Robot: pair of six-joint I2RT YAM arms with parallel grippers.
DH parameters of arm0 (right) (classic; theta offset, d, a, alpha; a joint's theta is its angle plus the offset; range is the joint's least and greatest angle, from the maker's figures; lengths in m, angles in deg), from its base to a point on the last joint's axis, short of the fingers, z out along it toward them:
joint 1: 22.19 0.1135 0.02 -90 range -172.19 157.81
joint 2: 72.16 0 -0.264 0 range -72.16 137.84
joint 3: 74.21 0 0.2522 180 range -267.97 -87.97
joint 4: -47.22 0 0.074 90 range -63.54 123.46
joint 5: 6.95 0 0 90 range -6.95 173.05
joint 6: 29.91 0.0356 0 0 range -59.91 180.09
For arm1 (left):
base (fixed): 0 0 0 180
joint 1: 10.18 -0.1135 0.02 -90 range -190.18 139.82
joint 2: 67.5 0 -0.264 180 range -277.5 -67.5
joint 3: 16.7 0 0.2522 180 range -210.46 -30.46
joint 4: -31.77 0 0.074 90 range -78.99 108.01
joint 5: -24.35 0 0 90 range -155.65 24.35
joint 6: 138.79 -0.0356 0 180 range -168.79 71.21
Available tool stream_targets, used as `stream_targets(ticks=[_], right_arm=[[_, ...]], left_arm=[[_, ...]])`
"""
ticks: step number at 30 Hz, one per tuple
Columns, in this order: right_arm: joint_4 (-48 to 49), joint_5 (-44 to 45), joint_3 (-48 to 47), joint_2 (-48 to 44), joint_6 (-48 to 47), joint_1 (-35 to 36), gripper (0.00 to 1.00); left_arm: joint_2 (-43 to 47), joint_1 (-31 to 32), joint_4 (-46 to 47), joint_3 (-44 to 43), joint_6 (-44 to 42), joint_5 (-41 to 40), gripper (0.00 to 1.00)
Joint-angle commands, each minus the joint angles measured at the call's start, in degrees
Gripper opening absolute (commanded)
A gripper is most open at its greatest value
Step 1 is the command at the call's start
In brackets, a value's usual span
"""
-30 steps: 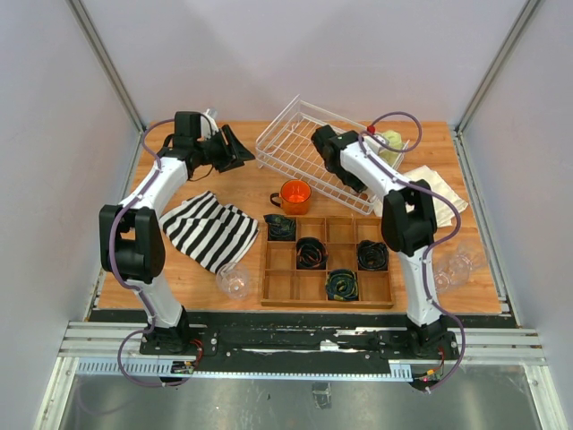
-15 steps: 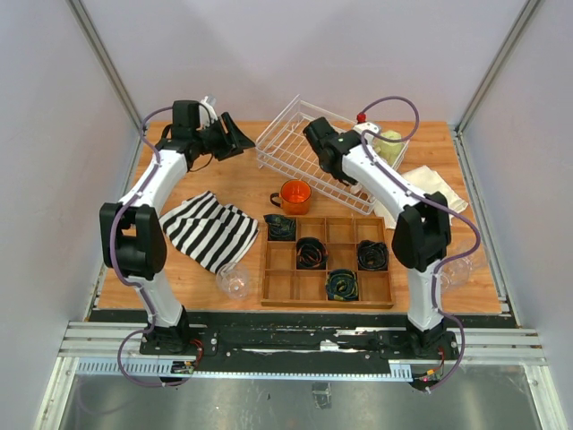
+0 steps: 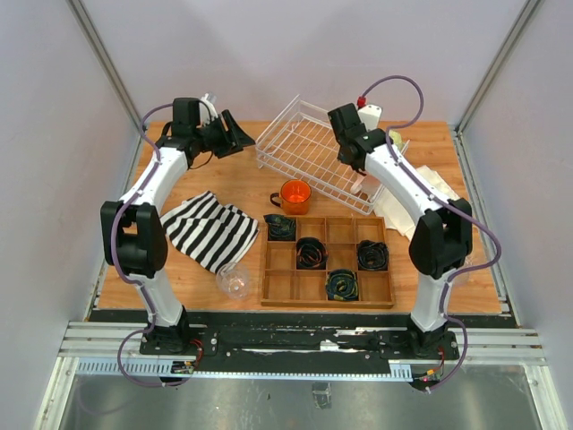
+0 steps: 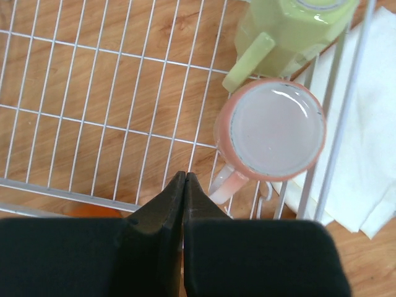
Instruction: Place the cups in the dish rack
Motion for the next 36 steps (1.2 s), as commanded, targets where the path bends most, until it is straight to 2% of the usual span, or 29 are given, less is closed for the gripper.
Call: stream_targets(ticks=[1,7,18,27,34,36], right_arm=[[0.0,-5.5,-4.2,5.0,-8.6,-2.0,0.01],[-2.5,-5.3,-6.0,10.1,-8.8,-3.1,0.01],[-2.6,-1.1,-2.5,10.9,-7.2,-4.7,0.01],[-2.6,-0.6,-4.7,13.0,-8.2,-7.2,0.01],[-1.9,-5.2,-8.3,11.5,-13.4,-6.8,0.01],[0.2,-7.9,-7.2,8.9,-14.4,-6.5,0.07]], left_arm=[[2.6,-0.3,-0.2,1.2,-1.0,-0.2,0.60],[4.2,-0.4,-0.5,3.1,-1.3,-0.7,0.60],[5.3,-0.4,0.1,4.8,-1.1,-1.1,0.61],[4.8,-0.3,-0.9,3.9,-2.1,-1.7,0.61],[2.0,-0.3,-3.0,-1.2,-4.9,-3.9,0.66],[0.6,-0.3,-3.2,-3.5,-5.7,-5.2,0.66]])
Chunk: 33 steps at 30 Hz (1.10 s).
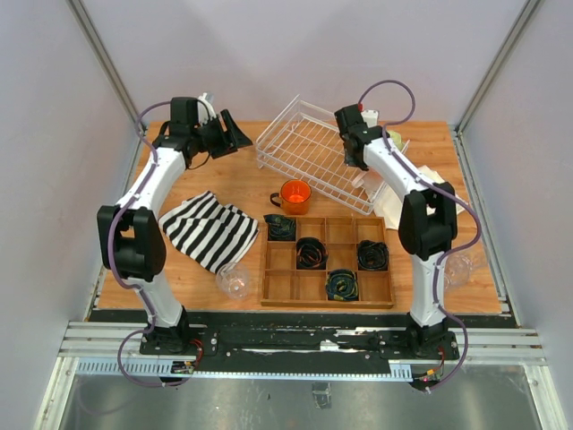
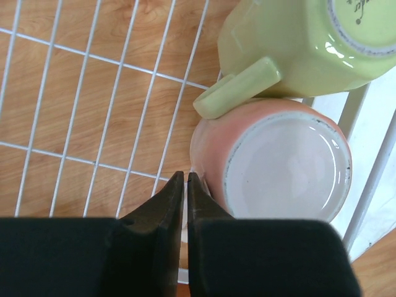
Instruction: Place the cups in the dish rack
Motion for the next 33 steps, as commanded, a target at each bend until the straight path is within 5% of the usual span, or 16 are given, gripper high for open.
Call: stream_targets(ticks=[1,11,19,33], right_arm=[[2.6,-4.2,-0.3,-5.5,-3.8,-0.2,0.13],[6.3,-5.2,2.4,-19.9,-8.2,-0.9,0.51],[8.8,-5.2,13.3,-32.5,-9.9,-6.1,0.53],[8.9,-7.8,22.4,-41.9,-9.2,-11.6,0.54]], left_arm=[[-2.7,-0.3,-0.3,-6.3,-3.2,-3.1,0.67],[-13.1,2.4,-3.5,-20.4,-9.6,-8.7,0.68],[-18.4,8.7,-5.9,-26.6,-22.1,-16.0,0.72],[-27.7,10.0,-7.8,-35.5,-24.9,-29.7,0.74]])
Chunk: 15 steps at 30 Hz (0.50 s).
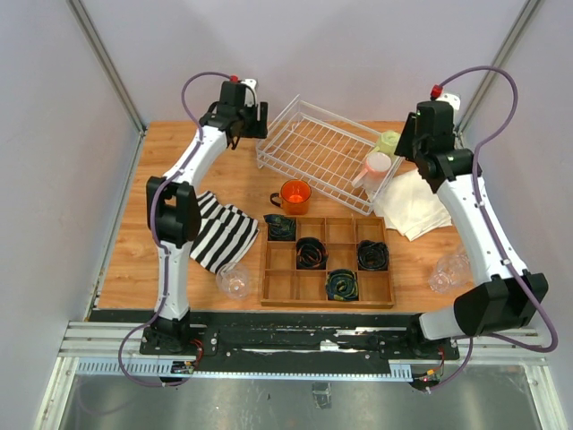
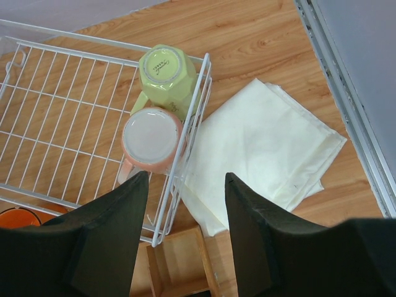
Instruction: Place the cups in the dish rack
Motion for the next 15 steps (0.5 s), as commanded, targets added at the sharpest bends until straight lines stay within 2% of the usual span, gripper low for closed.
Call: stream_targets(ticks=[1,8,15], right_arm=[[0.7,-0.6,1.3,-3.3,-0.5,-1.2,0.54],[-0.3,-0.5,2.1,-4.3,-0.6,-1.9,0.54],[-1.2,-0.5,2.8,-5.3,-0.7,-2.8,0.54]], left_arm=[[-4.1,-0.1,-0.7,-5.9,-2.5,-3.8,0.74],[-8.9,0.3,-0.2,-11.2,-2.8,-1.9,0.74],[-10.1,1.1,0.1,-9.9,-2.1,-2.1,0.73]])
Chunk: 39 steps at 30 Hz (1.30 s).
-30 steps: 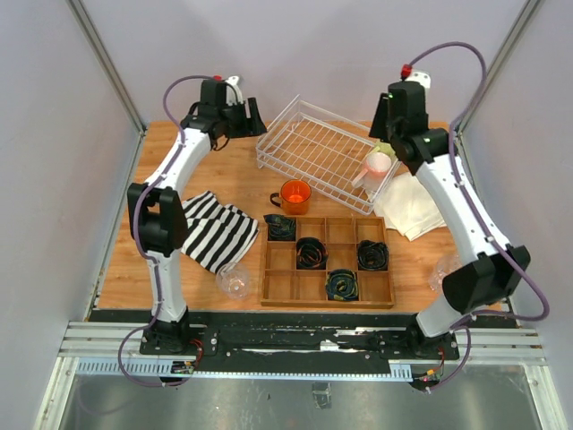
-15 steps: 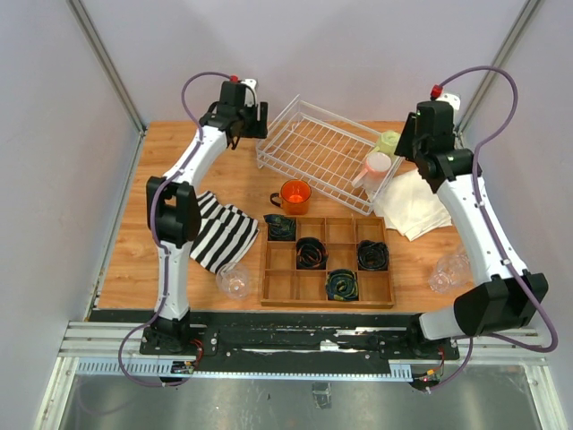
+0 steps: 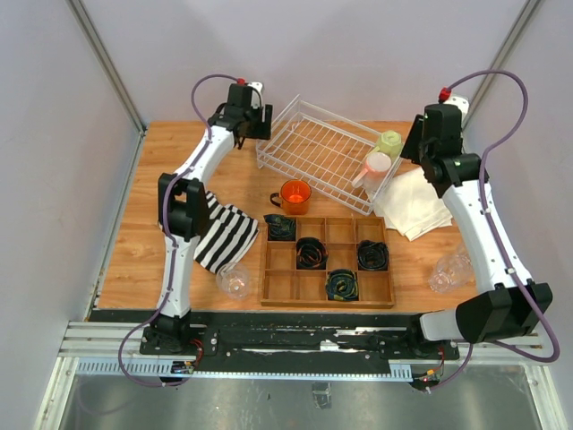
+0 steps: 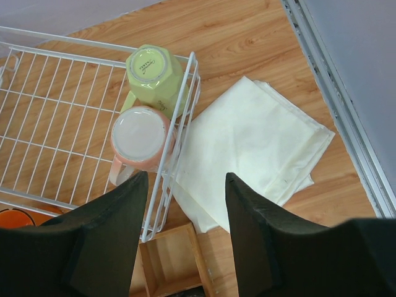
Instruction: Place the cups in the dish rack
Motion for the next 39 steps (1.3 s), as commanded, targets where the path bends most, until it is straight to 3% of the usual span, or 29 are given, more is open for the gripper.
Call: stream_targets(ticks=[1,4,15,39], right_arm=[[-1.0,-0.2,1.2,-2.1,-0.6,-1.5,0.54],[-1.2,-0.1,2.0,-2.5,-0.6,-1.6,0.54],[-1.7,-0.4,5.0,-5.4,-0.7,-3.6,0.55],[2.8,-8.0,13.5,-7.8,3.6,-3.8,0.55]], left_arm=[[-1.2,1.3,0.9,-0.4,-0.4,-0.2,0.73],[-1.7,1.9,1.1,0.0,-0.5,-0.5,0.69],[-2.2,2.6,-0.9,2.1,1.1,-3.0,0.22],[17.3,2.4,-6.3,30.7,15.6,-11.0,0.01]])
